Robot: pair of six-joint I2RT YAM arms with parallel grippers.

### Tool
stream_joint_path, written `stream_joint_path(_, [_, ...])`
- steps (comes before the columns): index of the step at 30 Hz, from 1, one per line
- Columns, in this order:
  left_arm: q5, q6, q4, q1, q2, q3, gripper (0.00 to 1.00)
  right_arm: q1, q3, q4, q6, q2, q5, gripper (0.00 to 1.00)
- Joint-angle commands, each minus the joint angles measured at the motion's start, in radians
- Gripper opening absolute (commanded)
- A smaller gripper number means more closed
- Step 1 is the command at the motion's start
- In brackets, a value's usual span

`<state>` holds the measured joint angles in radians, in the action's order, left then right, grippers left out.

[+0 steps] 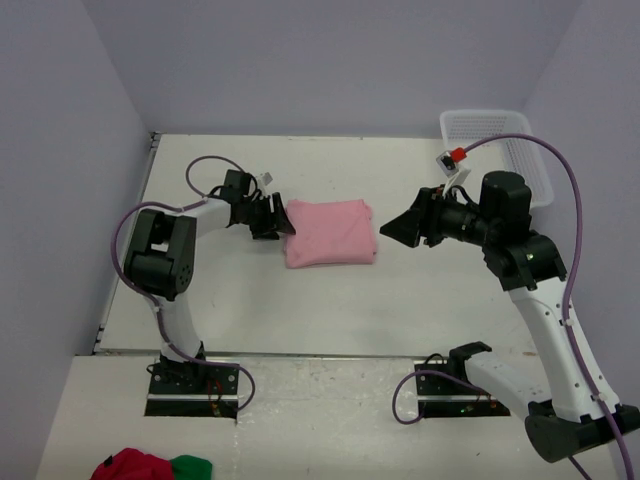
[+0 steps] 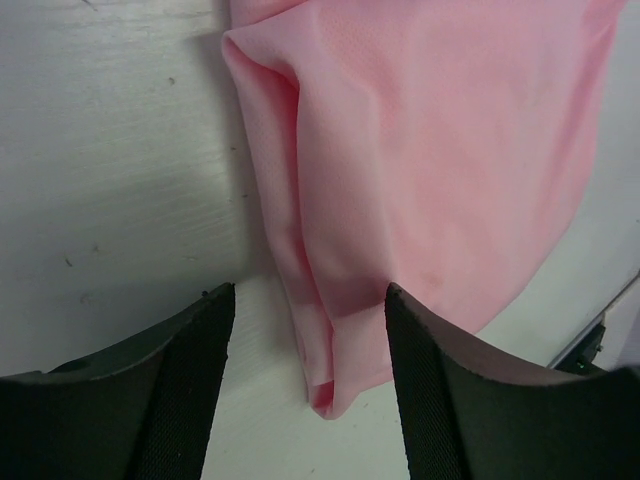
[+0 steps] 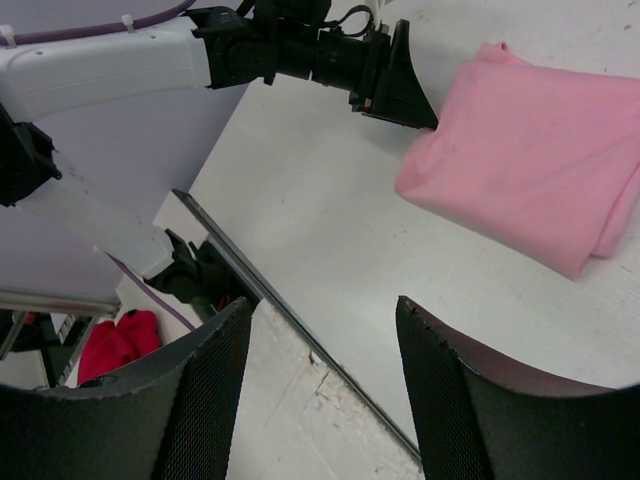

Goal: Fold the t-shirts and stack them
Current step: Smooth out wrinkles on the folded tshirt

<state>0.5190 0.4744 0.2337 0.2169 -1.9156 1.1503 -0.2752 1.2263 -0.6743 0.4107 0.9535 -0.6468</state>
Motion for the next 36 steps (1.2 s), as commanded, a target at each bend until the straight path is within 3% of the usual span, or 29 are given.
stream_joint_path(1, [0.081, -0.022, -0.031, -0.001, -0.030, -0.004, 0.64, -0.005, -0.004, 0.038, -0.006, -0.024, -0.016, 0.61])
stream_joint_path(15, [0.052, -0.016, -0.042, -0.019, -0.020, -0.047, 0.66, -0.005, -0.022, 0.055, -0.001, -0.035, -0.016, 0.62])
stream_joint_path(23, [0.052, 0.019, -0.086, -0.091, 0.049, -0.121, 0.64, -0.005, -0.025, 0.056, -0.001, -0.044, -0.021, 0.62])
stream_joint_path(27, [0.175, 0.067, -0.166, -0.129, 0.055, -0.162, 0.64, -0.005, -0.024, 0.053, -0.006, -0.047, -0.027, 0.62])
stream_joint_path(30, [0.324, 0.159, -0.331, -0.151, 0.040, -0.213, 0.63, -0.005, -0.022, 0.051, -0.007, -0.048, -0.027, 0.62])
stream_joint_path(36, [0.443, 0.270, -0.527, -0.152, 0.029, -0.258, 0.64, -0.005, -0.031, 0.058, -0.012, -0.053, -0.039, 0.63])
